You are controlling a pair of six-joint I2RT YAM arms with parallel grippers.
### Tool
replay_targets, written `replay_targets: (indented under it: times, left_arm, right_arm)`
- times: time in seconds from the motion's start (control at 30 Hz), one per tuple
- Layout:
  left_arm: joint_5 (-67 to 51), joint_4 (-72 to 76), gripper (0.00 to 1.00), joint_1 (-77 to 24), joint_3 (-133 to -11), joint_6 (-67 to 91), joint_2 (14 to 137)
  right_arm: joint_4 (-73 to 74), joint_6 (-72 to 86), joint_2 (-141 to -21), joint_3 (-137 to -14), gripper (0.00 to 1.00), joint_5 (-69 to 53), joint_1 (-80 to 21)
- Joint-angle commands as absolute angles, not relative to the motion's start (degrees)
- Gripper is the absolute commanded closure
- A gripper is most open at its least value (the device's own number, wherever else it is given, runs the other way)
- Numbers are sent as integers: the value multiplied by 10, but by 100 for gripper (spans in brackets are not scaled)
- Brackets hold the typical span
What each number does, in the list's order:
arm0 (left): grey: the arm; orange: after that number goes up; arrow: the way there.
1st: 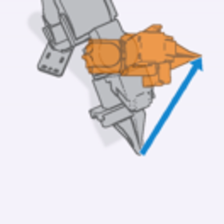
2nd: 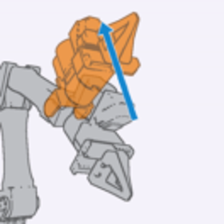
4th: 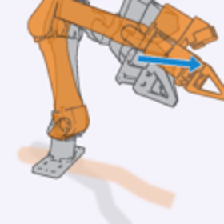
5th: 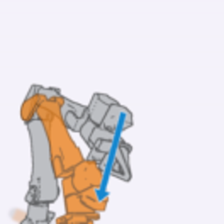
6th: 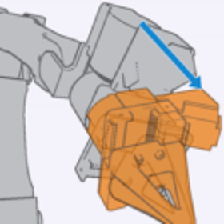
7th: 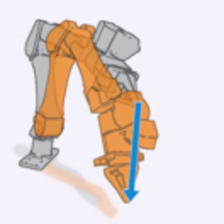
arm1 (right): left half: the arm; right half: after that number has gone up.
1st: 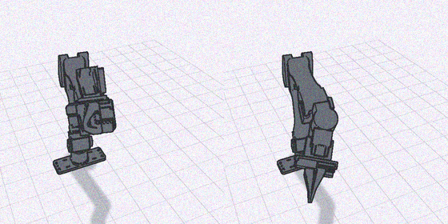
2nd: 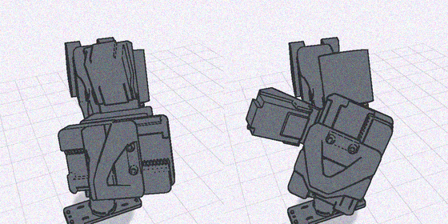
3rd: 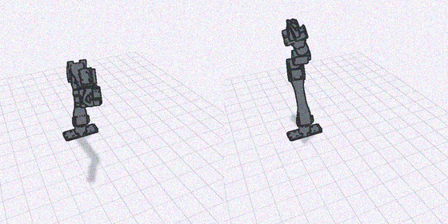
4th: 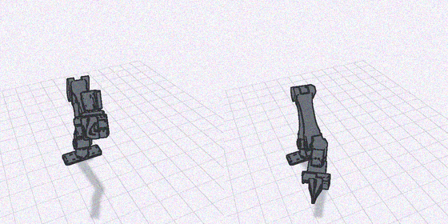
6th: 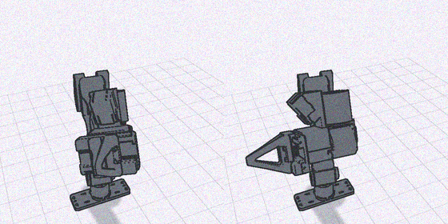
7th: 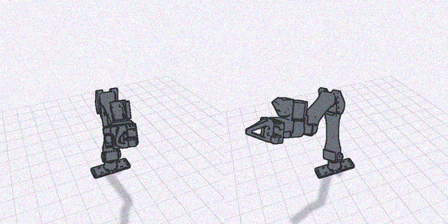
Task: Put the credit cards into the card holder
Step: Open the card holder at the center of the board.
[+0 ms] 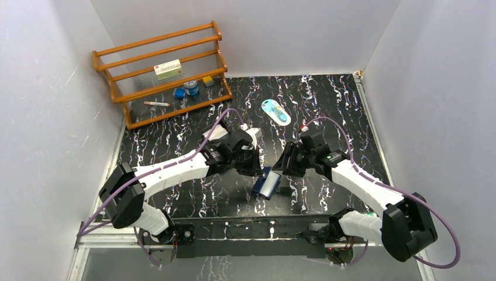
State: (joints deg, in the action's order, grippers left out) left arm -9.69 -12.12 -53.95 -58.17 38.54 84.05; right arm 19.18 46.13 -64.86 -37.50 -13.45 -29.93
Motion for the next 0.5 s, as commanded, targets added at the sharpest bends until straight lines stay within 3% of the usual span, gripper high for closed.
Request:
replay_targets:
  times: [0.0, 0.27, 0.47]
  left_arm:
    - [-92, -119, 100, -539, -567, 391, 829]
    - [-10, -153, 100, -529, -544, 391, 809]
    - [-13, -148, 100, -504, -518, 405, 787]
  right_arm:
    - [160, 462, -658, -375, 42, -161, -310]
    - [65, 504, -657, -304, 41, -185, -314]
    - [-35, 548, -682, -252, 41, -221, -318]
